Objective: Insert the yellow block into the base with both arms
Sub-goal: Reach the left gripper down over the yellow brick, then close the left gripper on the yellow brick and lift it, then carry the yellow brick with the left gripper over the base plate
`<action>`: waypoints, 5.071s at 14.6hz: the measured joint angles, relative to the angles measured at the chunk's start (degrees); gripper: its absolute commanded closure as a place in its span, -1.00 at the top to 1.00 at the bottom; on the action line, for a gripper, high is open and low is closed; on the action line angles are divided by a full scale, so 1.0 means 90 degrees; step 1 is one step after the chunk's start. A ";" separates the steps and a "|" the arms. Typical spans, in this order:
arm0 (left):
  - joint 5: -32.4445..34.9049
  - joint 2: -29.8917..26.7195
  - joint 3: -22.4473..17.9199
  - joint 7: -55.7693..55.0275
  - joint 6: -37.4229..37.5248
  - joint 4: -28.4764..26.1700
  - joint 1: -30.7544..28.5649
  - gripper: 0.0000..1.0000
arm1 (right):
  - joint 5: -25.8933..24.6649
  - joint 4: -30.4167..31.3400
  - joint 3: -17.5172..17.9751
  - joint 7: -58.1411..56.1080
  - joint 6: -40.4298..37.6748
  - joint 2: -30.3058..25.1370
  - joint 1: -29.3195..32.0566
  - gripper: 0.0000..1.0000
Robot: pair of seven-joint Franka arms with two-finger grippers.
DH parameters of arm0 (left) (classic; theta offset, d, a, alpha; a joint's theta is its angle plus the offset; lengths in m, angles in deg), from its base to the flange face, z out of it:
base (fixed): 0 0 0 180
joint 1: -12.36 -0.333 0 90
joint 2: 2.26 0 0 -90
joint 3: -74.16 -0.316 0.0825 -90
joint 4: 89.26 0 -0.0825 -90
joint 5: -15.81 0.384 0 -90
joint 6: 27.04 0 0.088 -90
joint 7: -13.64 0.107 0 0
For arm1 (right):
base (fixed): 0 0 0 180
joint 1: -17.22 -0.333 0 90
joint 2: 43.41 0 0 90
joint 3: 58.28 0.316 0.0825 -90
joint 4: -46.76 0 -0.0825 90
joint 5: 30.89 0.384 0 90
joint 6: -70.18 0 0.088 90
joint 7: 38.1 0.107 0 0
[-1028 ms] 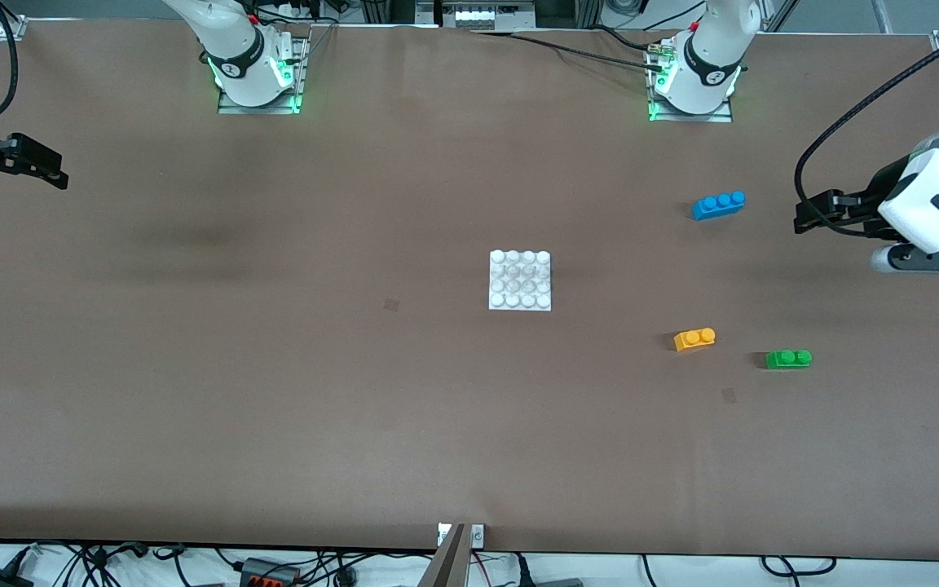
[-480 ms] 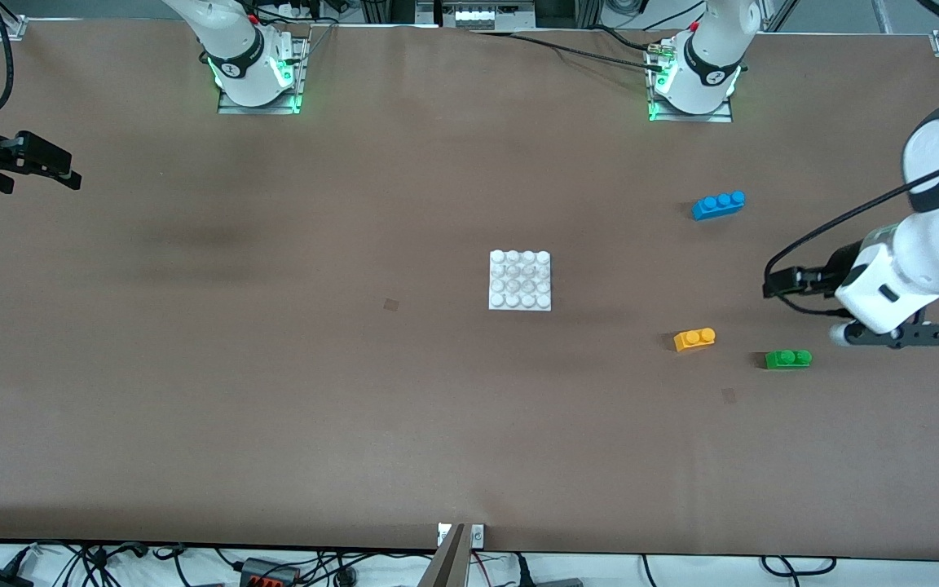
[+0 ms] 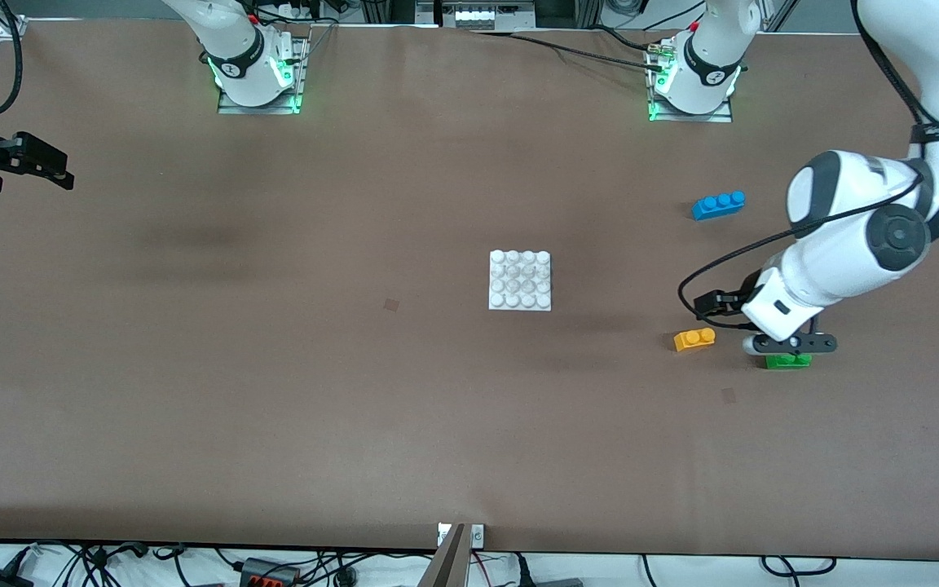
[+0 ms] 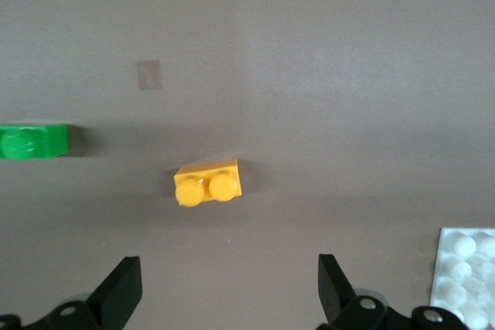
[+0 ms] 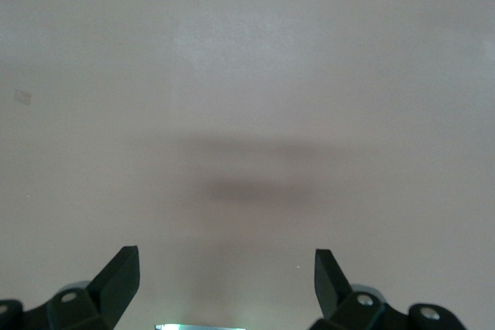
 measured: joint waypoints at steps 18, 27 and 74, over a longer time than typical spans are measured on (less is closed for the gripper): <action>0.0724 0.1033 -0.0167 -0.0922 -0.1743 -0.0736 -0.0172 1.00 | 0.0000 -0.0002 0.0059 0.0000 -0.0002 -0.0001 -0.0111 1.00; 0.0921 0.1427 -0.0154 -0.1251 -0.2081 -0.0533 -0.0027 1.00 | 0.0000 -0.0002 0.0059 0.0000 -0.0002 -0.0001 -0.0112 1.00; 0.0988 0.1403 0.0808 -0.4051 -0.2034 -0.0343 0.2759 -0.23 | -0.0006 -0.0003 0.0026 0.0000 -0.0004 -0.0001 -0.0105 1.00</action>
